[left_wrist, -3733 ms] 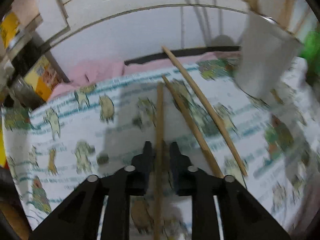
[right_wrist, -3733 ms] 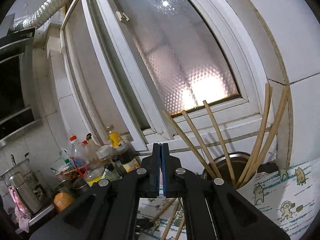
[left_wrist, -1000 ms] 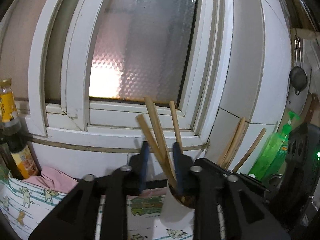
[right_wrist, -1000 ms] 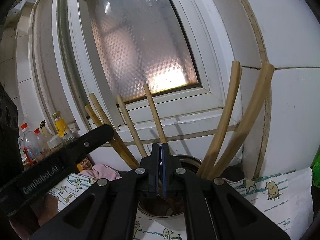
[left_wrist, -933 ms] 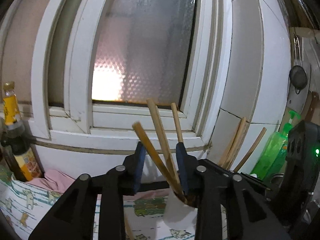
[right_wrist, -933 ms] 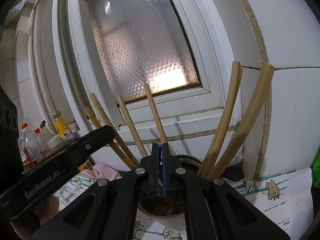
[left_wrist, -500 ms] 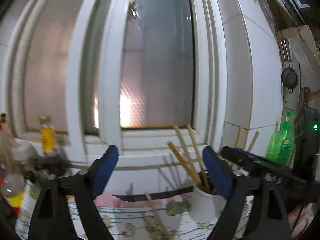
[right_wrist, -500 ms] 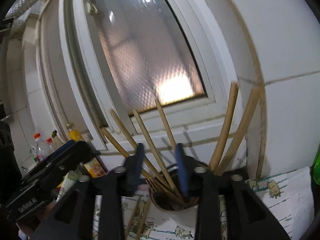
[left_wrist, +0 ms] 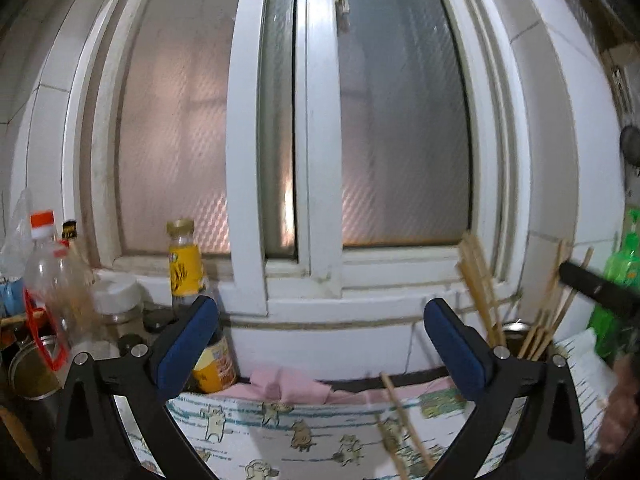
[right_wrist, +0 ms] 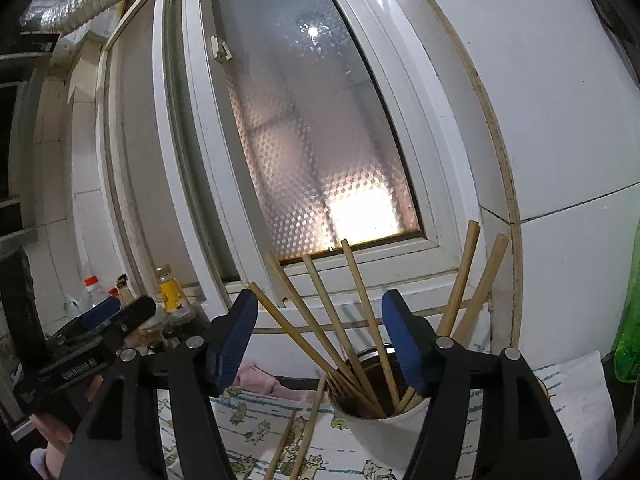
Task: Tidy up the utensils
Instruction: 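Lower the open left gripper onto a wooden chopstick on the cloth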
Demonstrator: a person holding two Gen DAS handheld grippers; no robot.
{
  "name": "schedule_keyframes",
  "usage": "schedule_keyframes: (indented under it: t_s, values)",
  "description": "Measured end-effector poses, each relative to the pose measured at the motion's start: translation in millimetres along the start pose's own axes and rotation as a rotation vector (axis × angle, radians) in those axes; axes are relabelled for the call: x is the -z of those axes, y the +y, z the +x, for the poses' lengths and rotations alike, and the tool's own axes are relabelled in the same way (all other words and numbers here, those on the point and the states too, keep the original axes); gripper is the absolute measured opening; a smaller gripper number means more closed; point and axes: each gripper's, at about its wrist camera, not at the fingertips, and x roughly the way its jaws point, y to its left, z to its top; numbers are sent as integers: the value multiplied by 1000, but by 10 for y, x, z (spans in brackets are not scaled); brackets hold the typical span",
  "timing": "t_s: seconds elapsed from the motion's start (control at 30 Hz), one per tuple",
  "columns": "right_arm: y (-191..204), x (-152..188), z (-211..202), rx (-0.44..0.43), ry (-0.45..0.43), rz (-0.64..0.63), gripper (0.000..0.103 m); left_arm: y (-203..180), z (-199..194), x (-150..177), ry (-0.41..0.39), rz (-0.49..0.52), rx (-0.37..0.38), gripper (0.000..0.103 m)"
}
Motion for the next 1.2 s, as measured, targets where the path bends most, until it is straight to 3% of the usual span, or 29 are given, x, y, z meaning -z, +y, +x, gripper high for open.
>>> schedule_keyframes:
  t_s: [0.07, 0.17, 0.3, 0.47, 0.53, 0.6, 0.73, 0.77, 0.93, 1.1, 1.2]
  values:
    - [-3, 11, 25, 13, 7, 10, 72, 11, 85, 101, 21, -10, 3, 102]
    - [13, 25, 47, 48, 1, 17, 77, 36, 270, 213, 123, 4, 7, 102]
    - [30, 55, 23, 87, -23, 26, 86, 189, 381, 283, 171, -23, -49, 102]
    - [101, 89, 22, 117, -44, -16, 87, 131, 703, 486, 362, -60, 88, 101]
    - [124, 108, 10, 138, -56, -35, 88, 9, 845, 592, 457, -27, 125, 87]
    - [134, 123, 24, 148, -56, -42, 88, -134, 983, 725, 555, -3, 164, 65]
    - [164, 136, 59, 164, -51, -61, 88, -370, 1272, 959, 740, -22, 247, 44]
    - [165, 135, 59, 165, -51, -65, 88, -397, 1315, 1009, 778, -23, 243, 33]
    - [189, 124, 25, 168, -63, -65, 88, -442, 1302, 1081, 787, -26, 262, 28]
    - [209, 135, -12, 177, -78, -72, 88, -473, 1252, 1107, 776, -3, 254, 10]
    - [245, 154, -18, 184, -83, -94, 88, -358, 1191, 1087, 843, -55, 267, 9]
